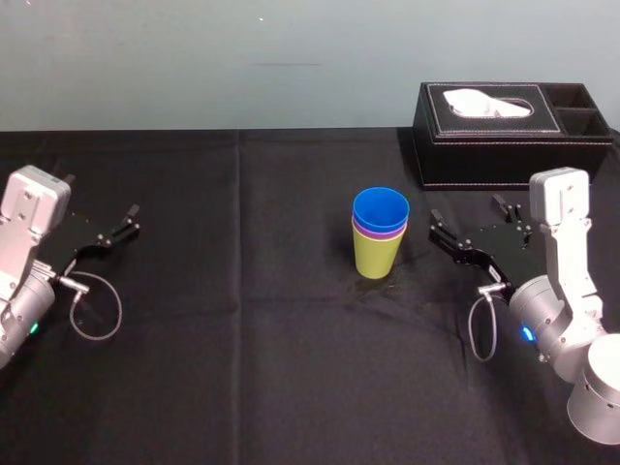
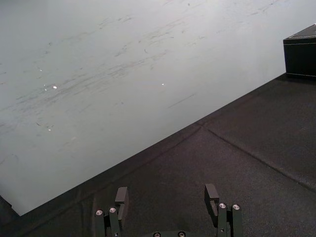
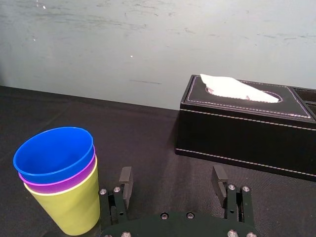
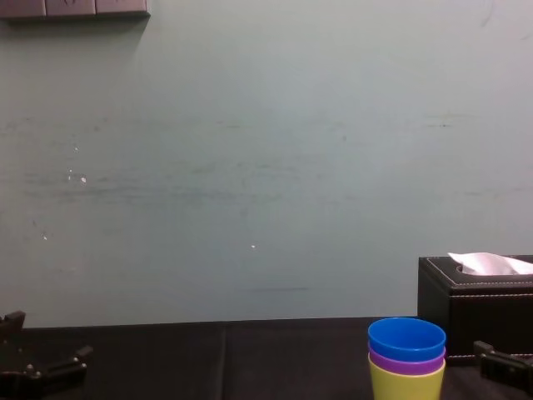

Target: Stack the three plastic cups sequentially using one hand.

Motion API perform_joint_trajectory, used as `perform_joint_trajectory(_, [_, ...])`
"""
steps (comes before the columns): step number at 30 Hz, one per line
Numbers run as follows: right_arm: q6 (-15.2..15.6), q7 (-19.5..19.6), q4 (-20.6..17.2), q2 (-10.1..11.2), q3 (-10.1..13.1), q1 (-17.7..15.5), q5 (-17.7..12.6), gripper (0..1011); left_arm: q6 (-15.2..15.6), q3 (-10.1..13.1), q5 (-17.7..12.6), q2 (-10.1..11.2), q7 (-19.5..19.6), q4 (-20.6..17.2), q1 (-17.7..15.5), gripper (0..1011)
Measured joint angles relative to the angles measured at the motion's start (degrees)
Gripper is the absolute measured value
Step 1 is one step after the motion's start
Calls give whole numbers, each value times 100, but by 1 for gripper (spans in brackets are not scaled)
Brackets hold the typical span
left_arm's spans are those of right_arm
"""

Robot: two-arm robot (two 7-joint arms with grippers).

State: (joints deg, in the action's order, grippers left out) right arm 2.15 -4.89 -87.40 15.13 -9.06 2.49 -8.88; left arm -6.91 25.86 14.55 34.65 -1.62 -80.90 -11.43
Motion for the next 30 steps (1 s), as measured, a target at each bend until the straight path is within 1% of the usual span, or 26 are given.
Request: perform_joint_trajectory(30, [0, -1, 0, 0, 0, 0, 0, 1000, 0, 0, 0, 0, 0, 0, 0, 1011])
